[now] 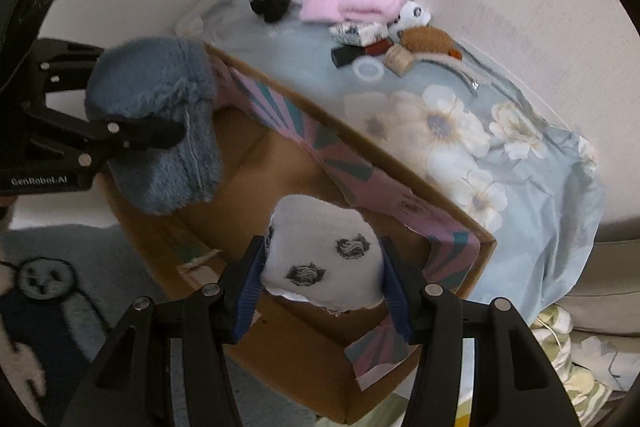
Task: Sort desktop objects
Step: 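Lower slipper and sock into the cardboard box and open both tools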
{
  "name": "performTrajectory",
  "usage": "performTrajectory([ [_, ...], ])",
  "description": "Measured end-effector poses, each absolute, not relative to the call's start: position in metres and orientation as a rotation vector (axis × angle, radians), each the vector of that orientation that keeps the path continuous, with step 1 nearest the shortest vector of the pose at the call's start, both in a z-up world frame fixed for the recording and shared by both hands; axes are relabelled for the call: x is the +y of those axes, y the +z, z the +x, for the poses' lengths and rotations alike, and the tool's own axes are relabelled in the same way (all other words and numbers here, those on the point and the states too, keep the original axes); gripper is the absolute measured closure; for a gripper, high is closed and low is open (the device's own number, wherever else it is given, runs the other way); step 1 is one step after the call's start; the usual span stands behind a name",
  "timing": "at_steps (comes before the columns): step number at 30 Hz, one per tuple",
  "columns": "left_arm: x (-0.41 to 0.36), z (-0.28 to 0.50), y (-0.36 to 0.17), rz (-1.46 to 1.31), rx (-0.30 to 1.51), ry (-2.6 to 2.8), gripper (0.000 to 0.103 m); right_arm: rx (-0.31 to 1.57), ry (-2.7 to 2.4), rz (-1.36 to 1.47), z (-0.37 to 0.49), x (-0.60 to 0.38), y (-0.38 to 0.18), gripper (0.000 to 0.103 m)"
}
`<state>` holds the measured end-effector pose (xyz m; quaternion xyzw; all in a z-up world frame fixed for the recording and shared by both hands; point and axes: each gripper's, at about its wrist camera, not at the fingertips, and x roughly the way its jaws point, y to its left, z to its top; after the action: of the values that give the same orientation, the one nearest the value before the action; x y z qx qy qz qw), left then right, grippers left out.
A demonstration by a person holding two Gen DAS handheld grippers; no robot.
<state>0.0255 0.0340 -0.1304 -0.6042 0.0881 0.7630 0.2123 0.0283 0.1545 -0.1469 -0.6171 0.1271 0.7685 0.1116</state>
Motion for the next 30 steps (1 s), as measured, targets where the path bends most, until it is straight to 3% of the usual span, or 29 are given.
performTrajectory([
  [4,0.036,0.026,-0.147,-1.710,0.243,2.102,0.070,0.547,2.229,-1.814,0.032,0.159,-0.162,0.052],
  [16,0.034,0.022,-0.153,-1.711,0.264,2.112,0.069,0.478,2.194,-1.817,0.030,0.156,-0.167,0.049],
  [19,0.035,0.020,-0.158,-1.746,0.281,2.105,0.053,0.482,2.139,-1.858,0.026,0.155,-0.175,0.042],
  [20,0.034,0.019,-0.159,-1.764,0.263,2.096,0.031,0.494,2.131,-1.863,0.027,0.156,-0.176,0.035],
  [21,0.033,0.019,-0.160,-1.770,0.233,2.088,0.005,0.512,2.126,-1.869,0.027,0.156,-0.178,0.019],
  [22,0.031,0.019,-0.158,-1.755,0.197,2.092,0.000,0.536,2.118,-1.877,0.028,0.157,-0.180,0.012],
  [23,0.029,0.019,-0.153,-1.725,0.172,2.106,0.000,0.557,2.107,-1.888,0.029,0.157,-0.181,0.000],
  [30,0.022,0.018,-0.138,-1.696,0.254,2.162,0.000,0.609,2.116,-1.855,0.033,0.155,-0.179,0.000],
])
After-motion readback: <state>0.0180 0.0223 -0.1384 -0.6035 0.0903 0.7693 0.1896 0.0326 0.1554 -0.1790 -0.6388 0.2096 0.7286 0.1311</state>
